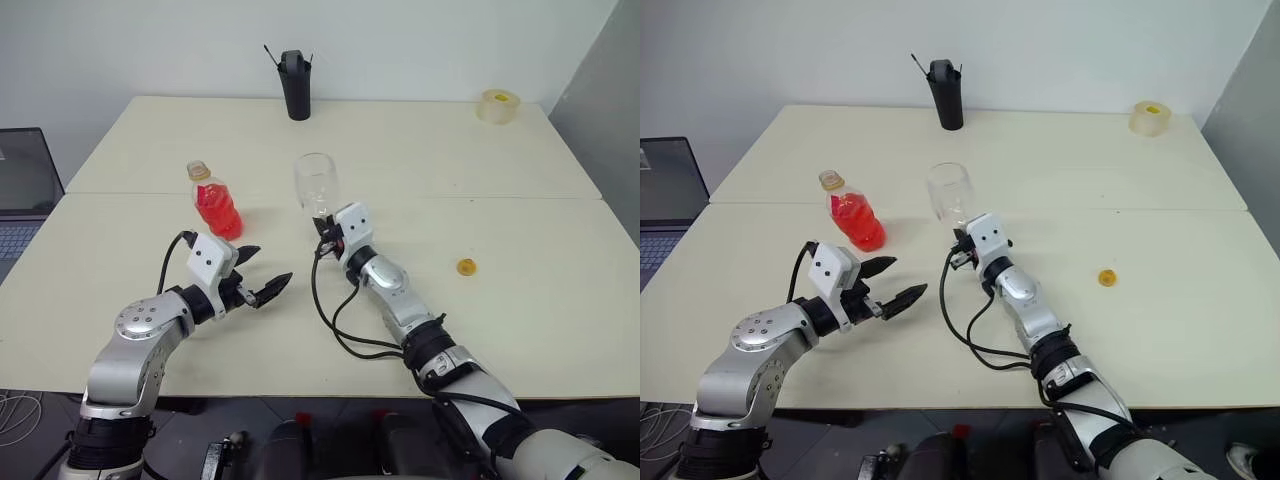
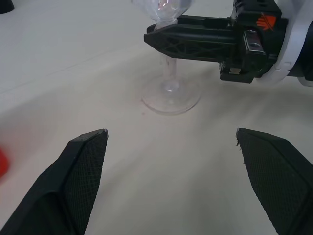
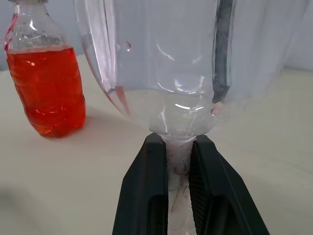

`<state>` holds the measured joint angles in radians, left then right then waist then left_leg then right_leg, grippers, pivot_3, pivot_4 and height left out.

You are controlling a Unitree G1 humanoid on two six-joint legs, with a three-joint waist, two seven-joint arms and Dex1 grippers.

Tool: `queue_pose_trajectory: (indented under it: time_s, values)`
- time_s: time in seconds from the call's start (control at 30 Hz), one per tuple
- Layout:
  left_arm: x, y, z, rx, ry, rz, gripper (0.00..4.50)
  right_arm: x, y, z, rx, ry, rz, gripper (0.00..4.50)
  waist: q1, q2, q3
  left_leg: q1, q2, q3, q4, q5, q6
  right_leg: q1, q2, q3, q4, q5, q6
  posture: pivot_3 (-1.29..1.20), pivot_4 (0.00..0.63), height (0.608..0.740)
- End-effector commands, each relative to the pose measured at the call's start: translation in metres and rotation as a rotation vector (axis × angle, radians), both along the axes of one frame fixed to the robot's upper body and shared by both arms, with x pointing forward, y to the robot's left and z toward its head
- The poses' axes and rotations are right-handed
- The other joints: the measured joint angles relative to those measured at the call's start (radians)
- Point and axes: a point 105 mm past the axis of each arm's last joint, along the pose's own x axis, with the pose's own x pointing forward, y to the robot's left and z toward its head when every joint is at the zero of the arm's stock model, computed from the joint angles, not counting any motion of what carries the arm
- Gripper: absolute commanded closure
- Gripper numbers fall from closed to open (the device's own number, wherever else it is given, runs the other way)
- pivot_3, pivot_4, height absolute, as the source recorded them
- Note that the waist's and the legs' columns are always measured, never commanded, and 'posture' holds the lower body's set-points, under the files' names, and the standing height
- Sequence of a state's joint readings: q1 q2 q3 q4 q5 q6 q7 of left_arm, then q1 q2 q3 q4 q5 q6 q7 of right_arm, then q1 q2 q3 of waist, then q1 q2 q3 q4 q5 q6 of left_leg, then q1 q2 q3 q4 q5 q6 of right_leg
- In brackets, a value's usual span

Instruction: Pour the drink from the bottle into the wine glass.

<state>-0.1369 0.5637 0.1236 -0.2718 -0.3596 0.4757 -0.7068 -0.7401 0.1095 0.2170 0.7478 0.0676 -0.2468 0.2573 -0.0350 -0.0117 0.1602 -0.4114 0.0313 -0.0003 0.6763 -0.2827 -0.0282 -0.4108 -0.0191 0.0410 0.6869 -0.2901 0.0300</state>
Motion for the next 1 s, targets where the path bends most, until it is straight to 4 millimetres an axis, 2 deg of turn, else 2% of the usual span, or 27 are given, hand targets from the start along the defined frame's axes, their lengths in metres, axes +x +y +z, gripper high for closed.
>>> queue_pose_trajectory:
  time_s: [0.03,0.13,0.3,0.57,0.6,0.63,0.93,0.97,1.0]
  values:
    - [-0.001,-0.004,0.014,-0.003,-0.052,-0.021,0.00,-0.006,0.005,-0.006,-0.015,0.014,0.041,4.22,0.000,0.000,0.000,0.000,0.000,0.000,0.000,0.000,0.000,0.000,0.000,0.000,0.000,0.000,0.000,0.00,0.150,0.740]
    - [0.001,-0.006,0.015,-0.002,-0.054,-0.028,0.00,-0.008,0.002,-0.020,-0.048,0.056,0.055,4.22,0.000,-0.001,-0.001,0.002,0.000,0.000,0.000,-0.001,0.002,0.001,0.000,0.000,0.000,0.000,0.000,0.00,0.150,0.740]
    - [0.002,-0.007,0.014,0.005,-0.052,-0.035,0.00,-0.013,-0.003,-0.034,-0.097,0.075,0.086,4.22,-0.001,-0.001,-0.001,0.008,0.000,0.001,-0.002,-0.002,0.003,0.006,0.000,0.001,0.001,0.000,0.000,0.00,0.150,0.740]
    - [0.004,-0.006,0.015,0.011,-0.052,-0.038,0.00,-0.010,-0.003,-0.031,-0.125,0.075,0.084,4.22,-0.001,-0.002,-0.001,0.011,0.000,0.004,-0.005,-0.002,0.003,0.006,0.000,0.003,0.001,0.000,0.000,0.00,0.150,0.740]
    - [0.005,-0.005,0.015,0.012,-0.052,-0.036,0.00,-0.010,-0.004,-0.030,-0.126,0.076,0.083,3.50,-0.001,-0.002,-0.001,0.011,0.000,0.004,-0.005,-0.002,0.003,0.006,0.000,0.003,0.001,0.000,0.000,0.00,0.150,0.740]
    - [0.006,-0.004,0.015,0.012,-0.053,-0.033,0.00,-0.009,-0.005,-0.030,-0.127,0.077,0.083,3.31,-0.001,-0.002,-0.001,0.011,0.000,0.004,-0.005,-0.002,0.003,0.006,0.000,0.003,0.001,0.000,0.000,0.00,0.150,0.740]
    - [0.009,0.008,0.007,0.001,-0.032,0.021,0.00,0.000,-0.020,-0.018,-0.147,0.051,0.052,0.24,-0.001,-0.002,-0.001,0.010,0.000,0.004,-0.006,-0.002,0.003,0.006,0.000,0.003,0.000,0.000,0.000,0.00,0.150,0.740]
    - [0.009,0.010,0.006,-0.004,-0.029,0.035,0.00,-0.001,-0.022,-0.017,-0.154,0.048,0.060,0.01,-0.001,-0.002,-0.001,0.010,-0.001,0.004,-0.006,-0.002,0.003,0.006,0.000,0.003,0.000,0.000,0.000,0.00,0.150,0.740]
    - [0.009,0.013,0.005,-0.010,-0.027,0.047,0.00,-0.003,-0.025,-0.016,-0.159,0.048,0.070,0.01,-0.001,-0.002,-0.001,0.010,-0.001,0.004,-0.006,-0.002,0.003,0.006,0.000,0.003,0.000,0.000,0.000,0.00,0.150,0.740]
